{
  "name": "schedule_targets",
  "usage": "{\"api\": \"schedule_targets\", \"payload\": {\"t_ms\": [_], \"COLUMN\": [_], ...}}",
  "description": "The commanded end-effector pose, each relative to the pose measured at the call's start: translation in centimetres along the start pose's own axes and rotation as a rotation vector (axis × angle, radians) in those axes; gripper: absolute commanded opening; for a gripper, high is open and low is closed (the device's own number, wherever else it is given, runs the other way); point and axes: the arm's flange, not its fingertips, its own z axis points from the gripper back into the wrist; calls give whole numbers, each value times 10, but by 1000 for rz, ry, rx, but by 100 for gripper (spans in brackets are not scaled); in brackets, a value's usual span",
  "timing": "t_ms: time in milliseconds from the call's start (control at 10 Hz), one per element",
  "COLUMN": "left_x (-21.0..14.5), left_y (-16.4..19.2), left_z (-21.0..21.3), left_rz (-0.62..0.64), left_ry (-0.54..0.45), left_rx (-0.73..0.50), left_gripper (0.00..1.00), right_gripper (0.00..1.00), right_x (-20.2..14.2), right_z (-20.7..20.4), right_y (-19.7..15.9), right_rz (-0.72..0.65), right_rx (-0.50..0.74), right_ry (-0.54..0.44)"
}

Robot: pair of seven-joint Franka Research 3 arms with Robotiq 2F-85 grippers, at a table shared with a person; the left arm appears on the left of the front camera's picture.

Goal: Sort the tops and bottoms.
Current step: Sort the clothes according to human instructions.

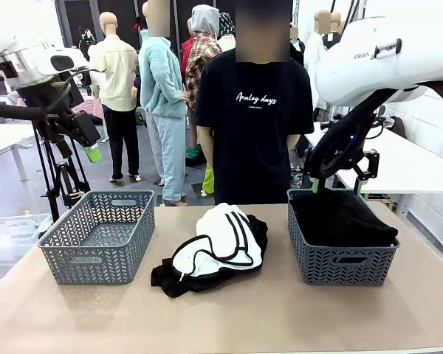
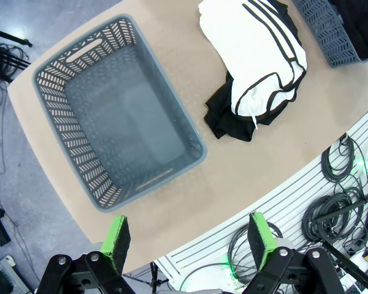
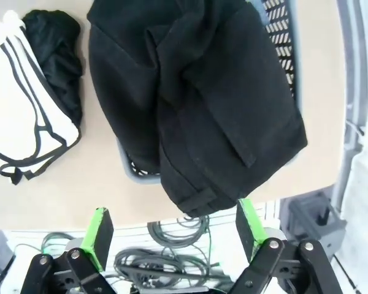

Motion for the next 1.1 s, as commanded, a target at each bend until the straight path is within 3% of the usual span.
{"api": "schedule_targets", "payload": {"t_ms": [0,200,300,1000], "left_x": [-2,-2,-2,-2], "left_y": [1,1,1,1], "left_z": [0,0,0,0], "left_rz": [4,4,4,4], "left_ry": [-14,-14,-14,-14], "left_rx": [-6,-6,-6,-6], "left_gripper": [100,100,100,100], "right_gripper": [100,100,100,100], "right_x": [-4,6,-3,-3], "right_z": [-9,-16,-1,-1], "right_y": [-2,-2,-1,-1], "right_rz": [-22,-45,-1,-1], "right_rx": [-13,-10,-3,-3], "right_ry": [-40,8,-10,-10]}}
